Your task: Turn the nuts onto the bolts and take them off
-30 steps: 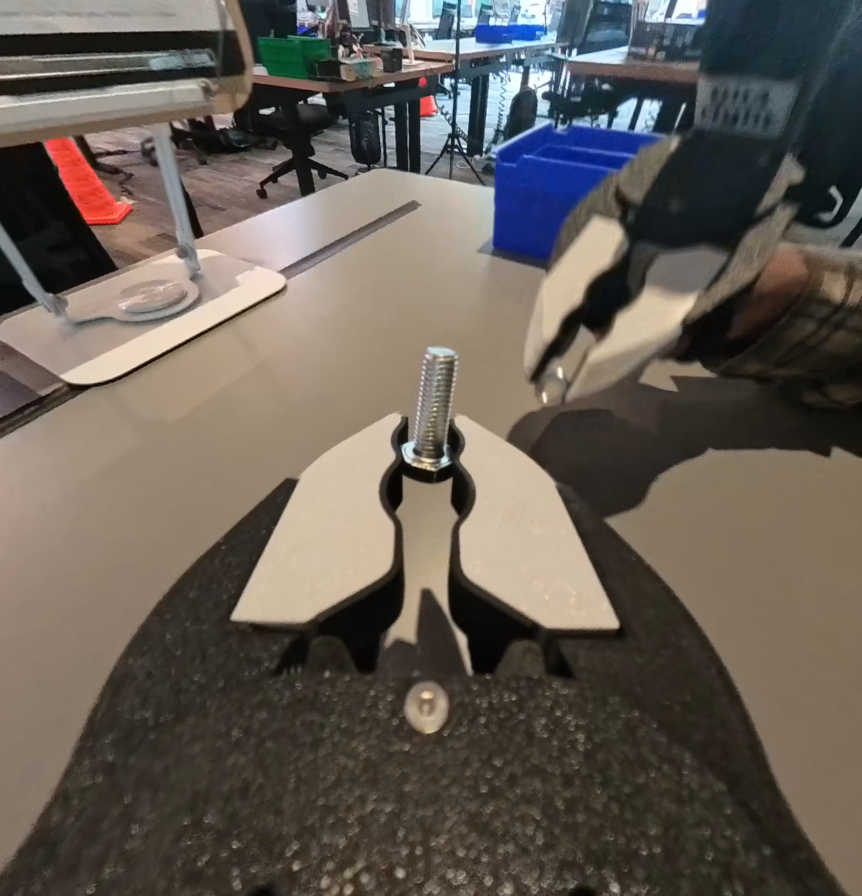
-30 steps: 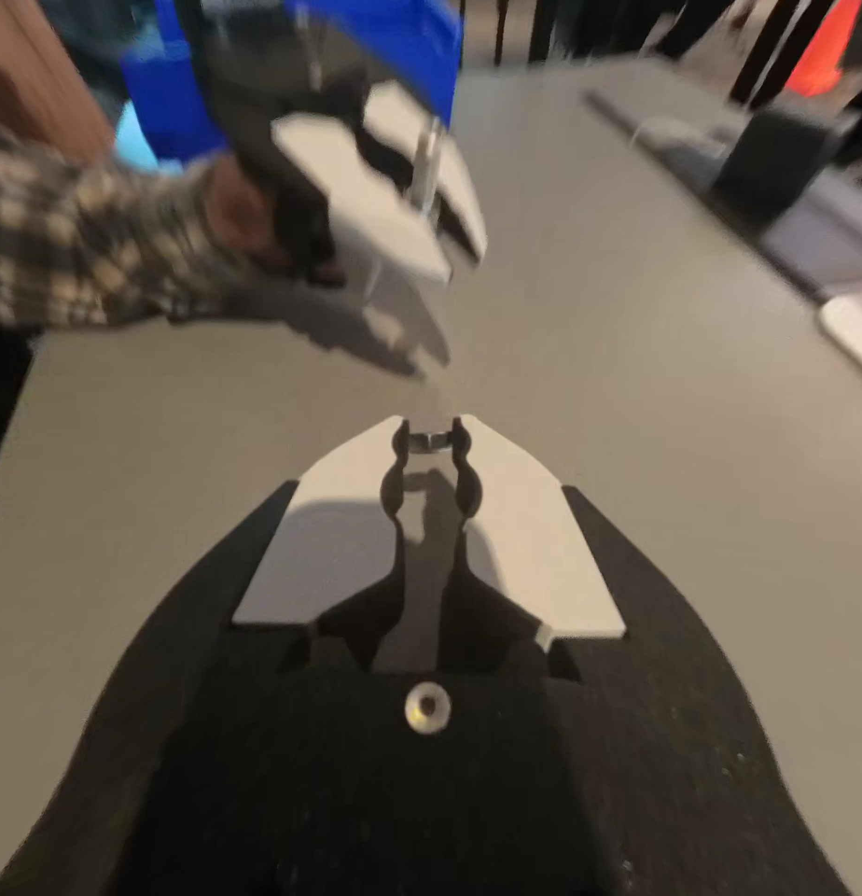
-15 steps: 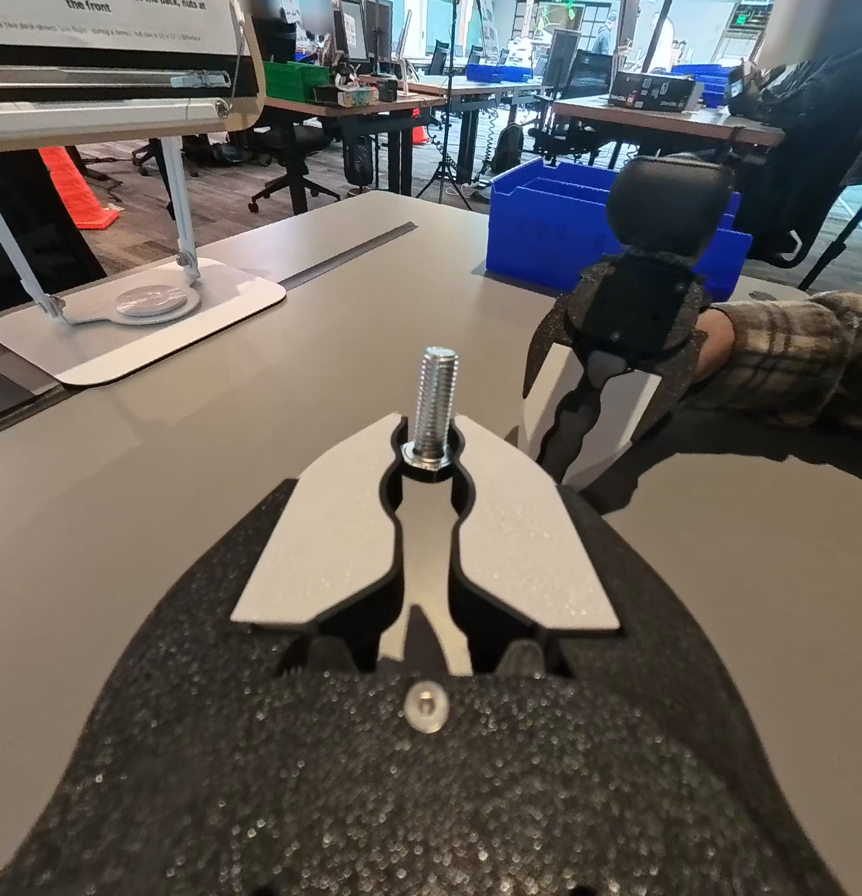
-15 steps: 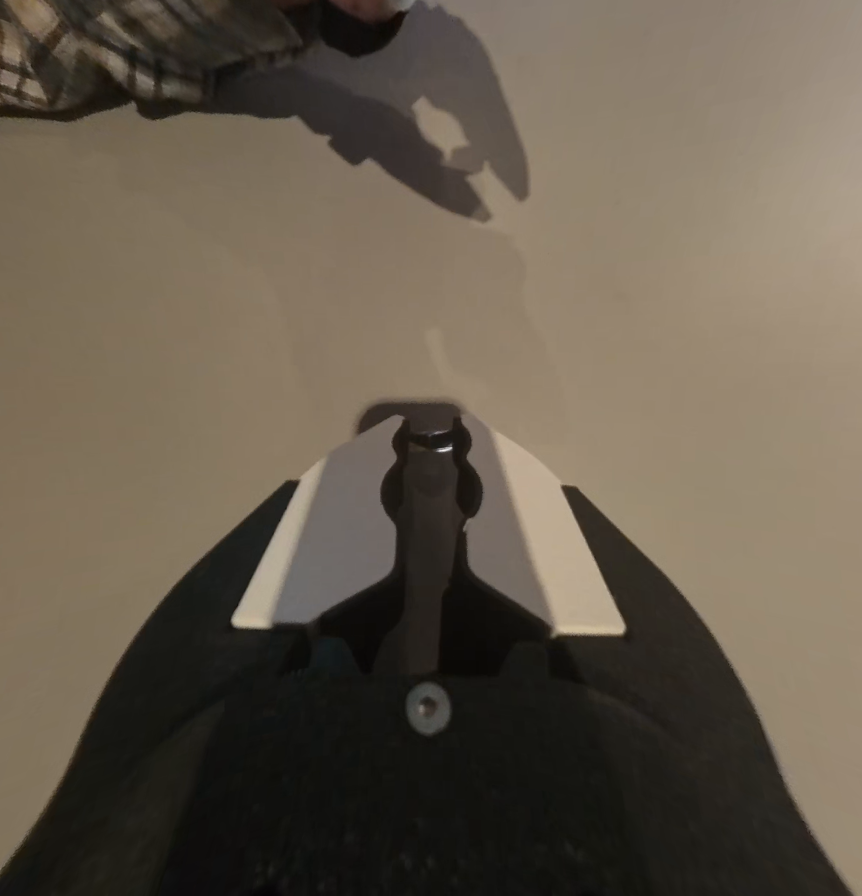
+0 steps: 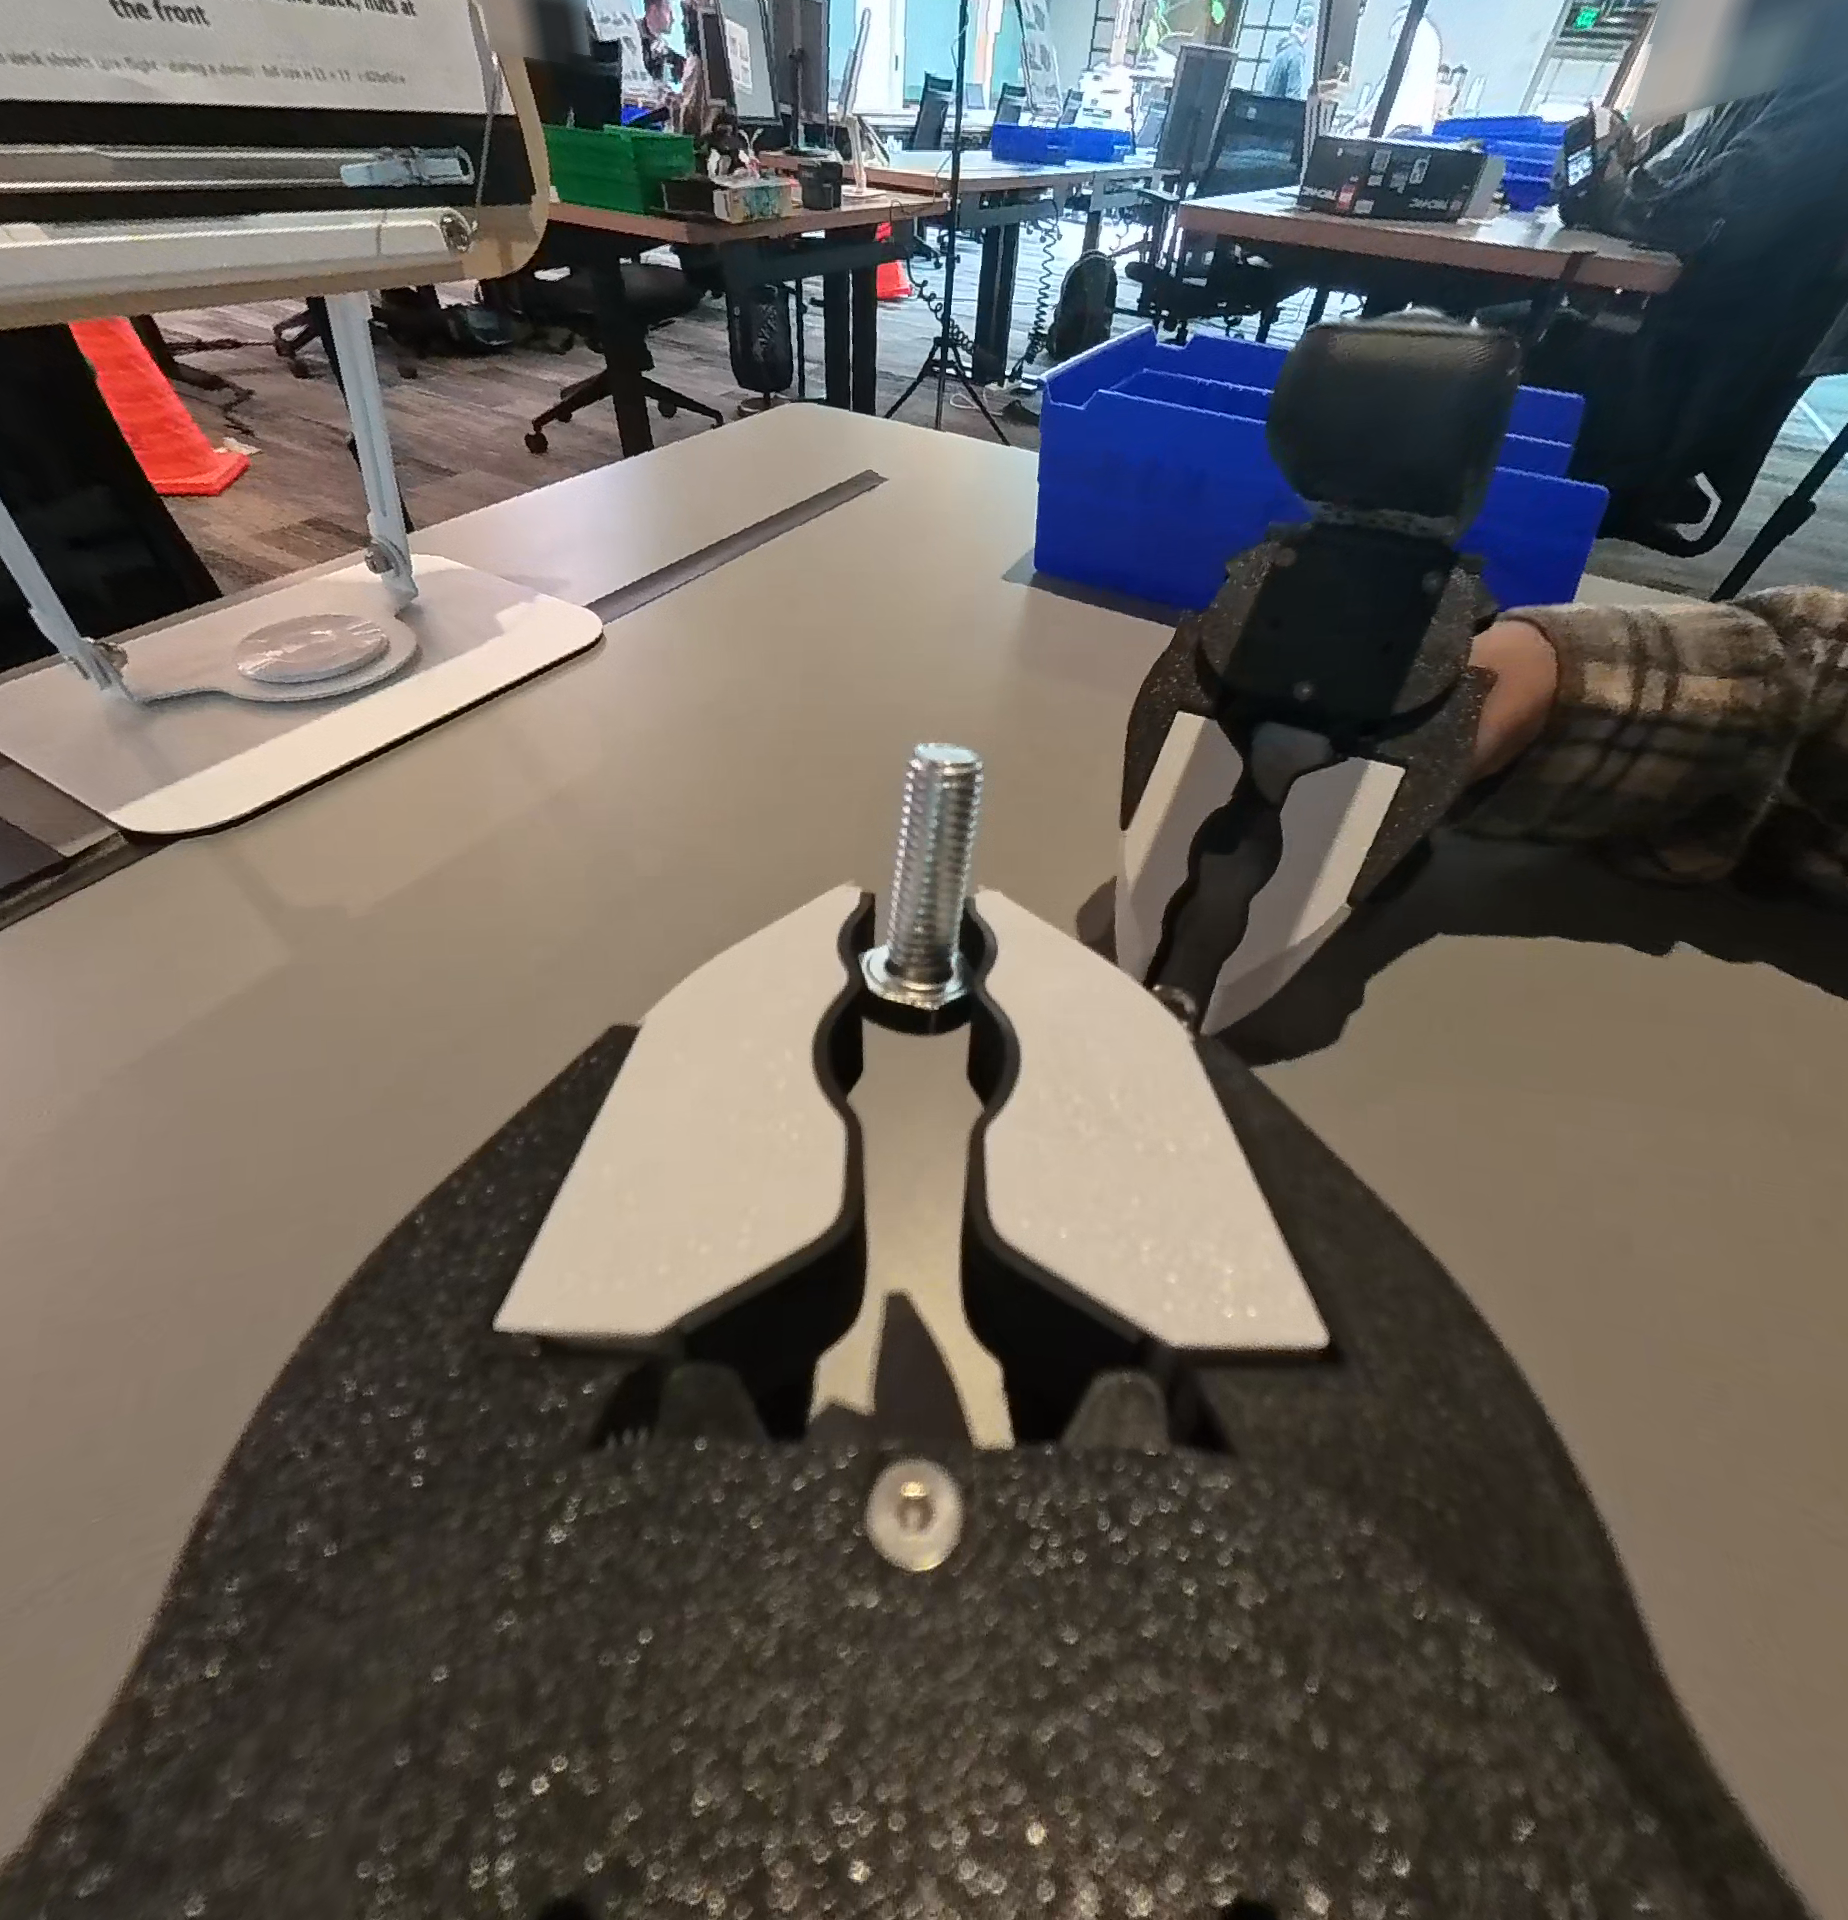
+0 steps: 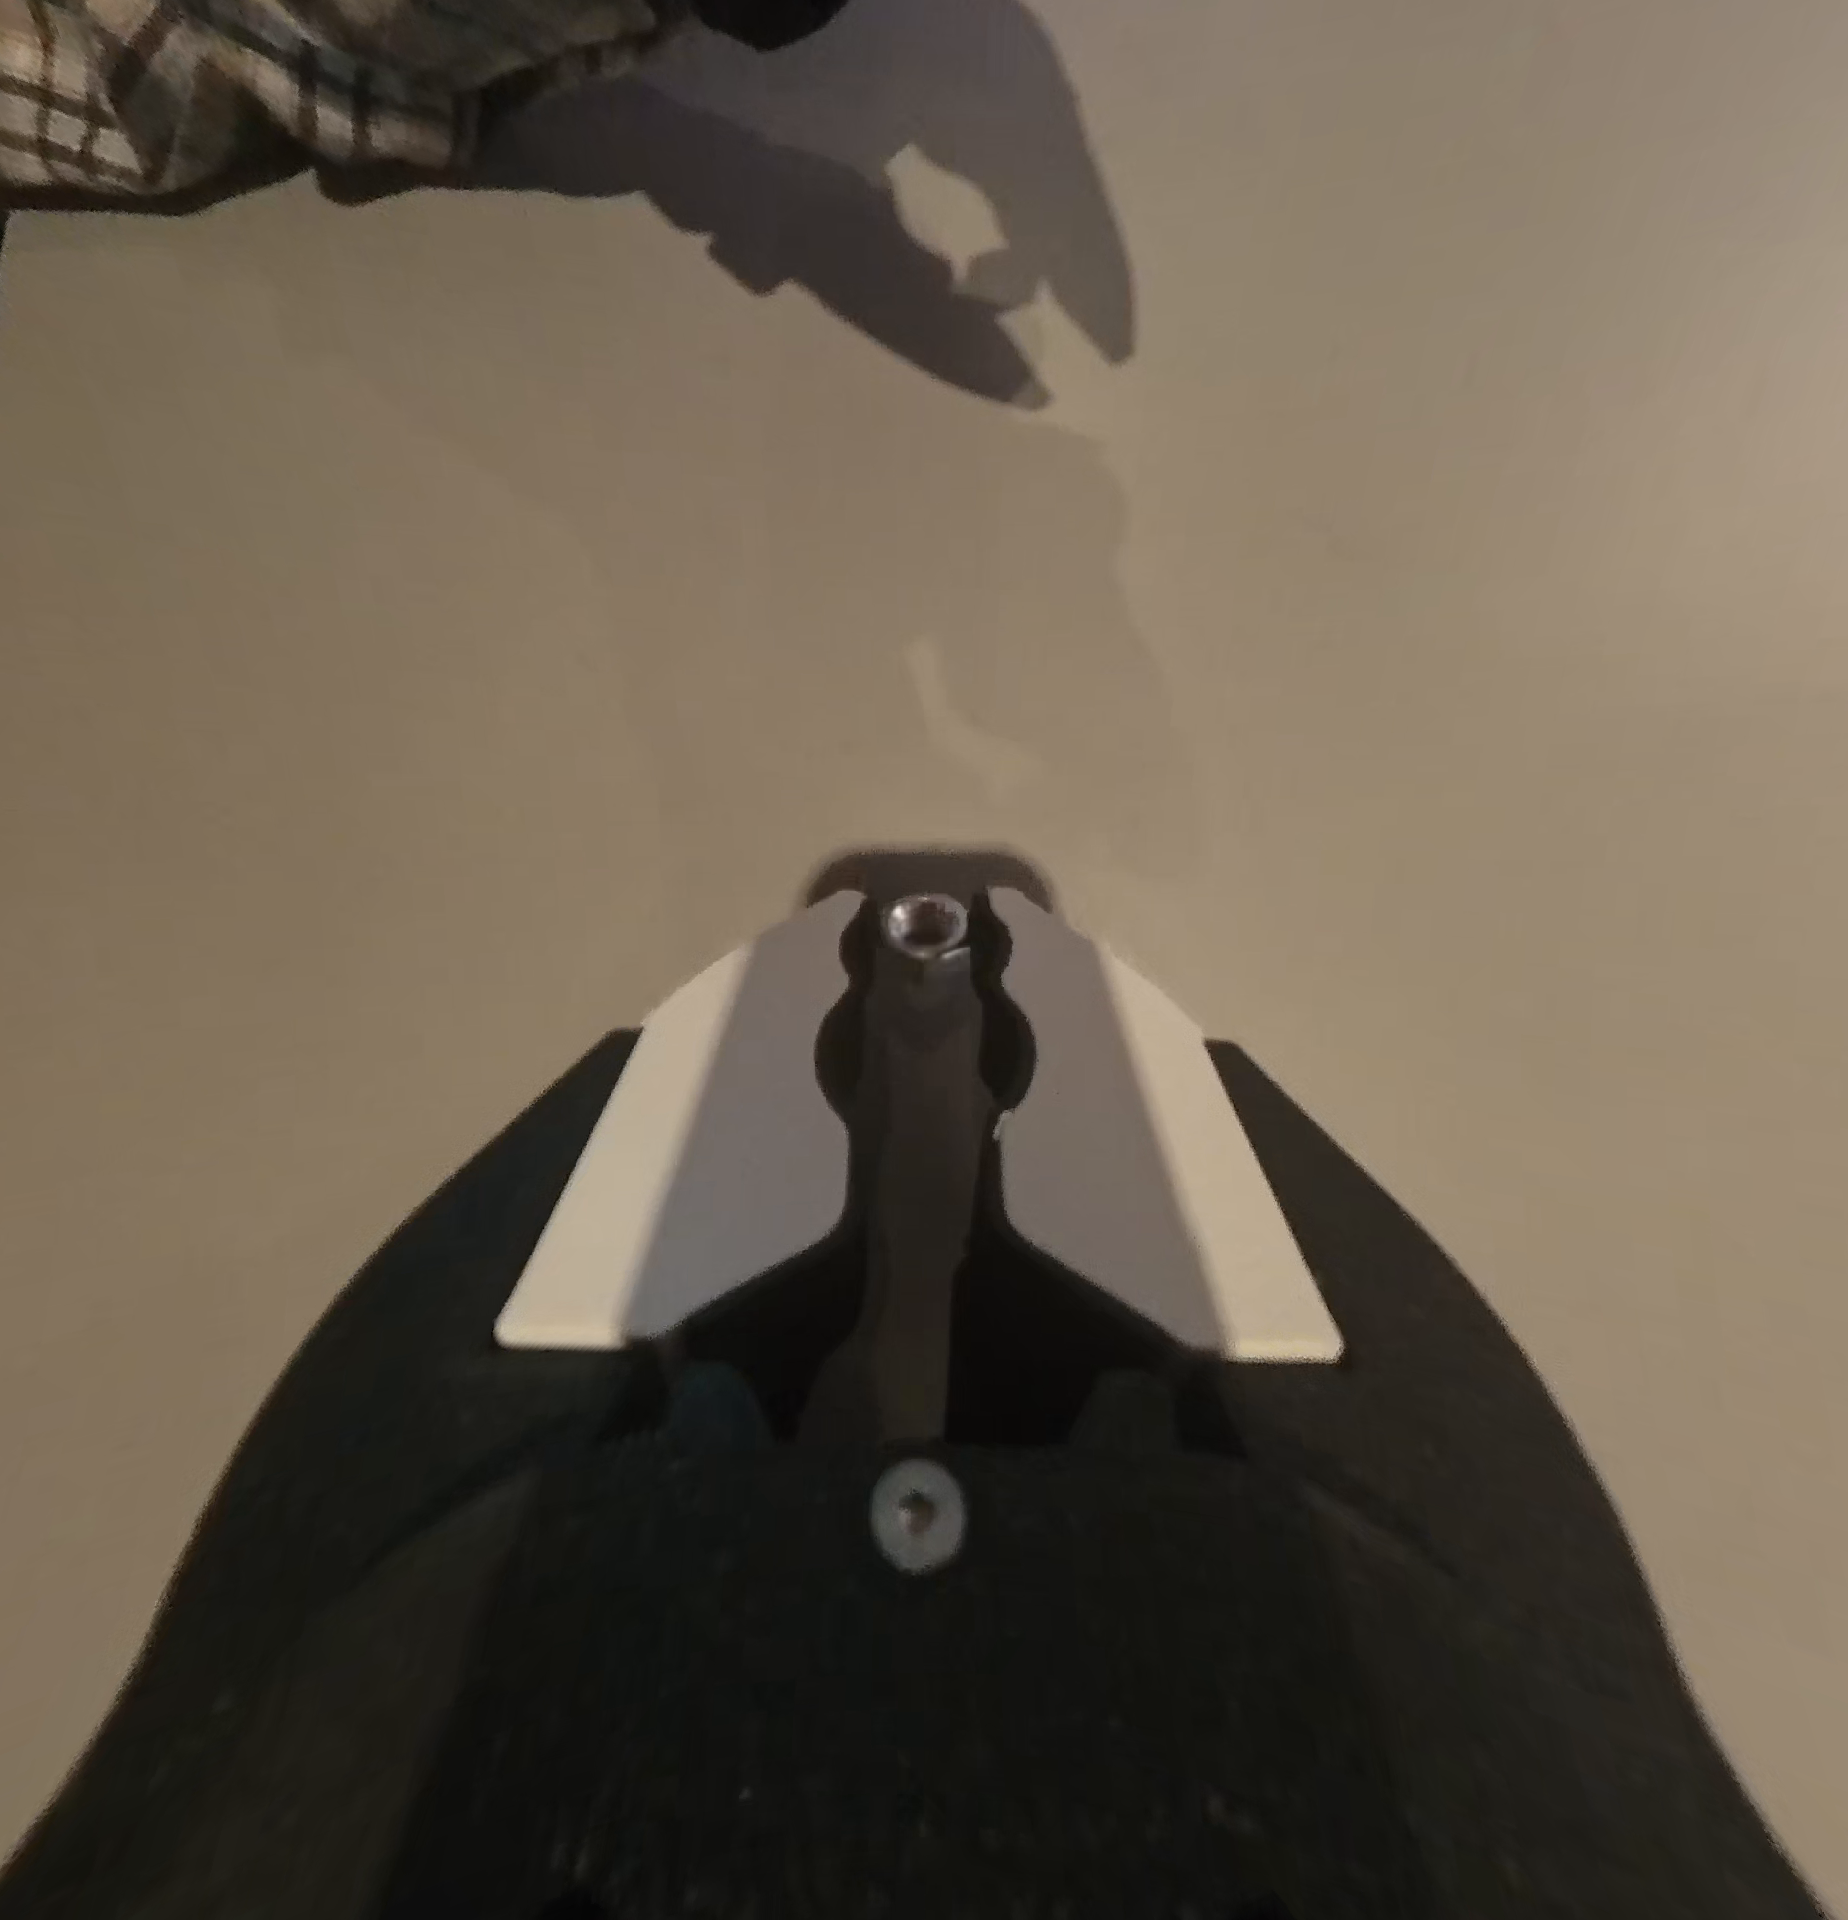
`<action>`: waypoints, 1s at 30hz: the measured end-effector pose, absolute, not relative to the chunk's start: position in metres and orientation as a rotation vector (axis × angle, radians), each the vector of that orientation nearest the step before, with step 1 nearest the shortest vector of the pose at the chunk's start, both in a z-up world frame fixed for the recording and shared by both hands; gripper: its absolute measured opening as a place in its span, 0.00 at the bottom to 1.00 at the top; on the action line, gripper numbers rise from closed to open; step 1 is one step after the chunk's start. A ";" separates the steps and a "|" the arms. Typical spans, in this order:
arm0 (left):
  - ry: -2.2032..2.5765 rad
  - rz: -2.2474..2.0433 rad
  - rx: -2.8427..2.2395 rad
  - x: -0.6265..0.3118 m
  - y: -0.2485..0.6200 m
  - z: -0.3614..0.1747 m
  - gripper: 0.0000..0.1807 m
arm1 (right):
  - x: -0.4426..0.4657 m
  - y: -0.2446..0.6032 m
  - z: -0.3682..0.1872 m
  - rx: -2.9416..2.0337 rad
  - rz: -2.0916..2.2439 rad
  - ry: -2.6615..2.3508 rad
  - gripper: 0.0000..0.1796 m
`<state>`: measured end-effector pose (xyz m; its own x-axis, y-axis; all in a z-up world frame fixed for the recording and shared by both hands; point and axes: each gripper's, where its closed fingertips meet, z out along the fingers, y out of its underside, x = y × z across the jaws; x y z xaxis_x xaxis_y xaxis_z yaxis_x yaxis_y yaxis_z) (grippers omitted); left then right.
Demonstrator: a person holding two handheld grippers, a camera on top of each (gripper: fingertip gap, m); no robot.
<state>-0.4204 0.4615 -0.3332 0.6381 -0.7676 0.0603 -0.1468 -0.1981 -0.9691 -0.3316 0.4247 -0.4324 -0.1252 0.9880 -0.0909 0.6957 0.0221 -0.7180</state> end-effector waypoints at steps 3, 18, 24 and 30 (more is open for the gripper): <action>0.751 -0.670 -1.705 -0.421 0.462 -0.333 0.08 | -0.330 0.424 -0.435 -1.720 0.876 -1.878 0.09; 0.765 -0.714 -1.683 -0.416 0.457 -0.330 0.08 | -0.337 0.432 -0.401 -1.656 0.888 -1.770 0.18; 0.812 -0.830 -1.637 -0.398 0.444 -0.325 0.08 | -0.390 0.430 -0.288 -1.319 1.065 -1.554 0.15; 0.863 -0.839 -1.615 -0.390 0.436 -0.324 0.08 | -0.423 0.413 -0.284 -1.211 1.093 -1.670 0.15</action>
<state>-0.3903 0.4365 -0.3242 0.4894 -0.8674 0.0905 -0.1149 -0.1671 -0.9792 -0.4229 0.4127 -0.2841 -0.2362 0.9659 0.1060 0.2892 0.1741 -0.9413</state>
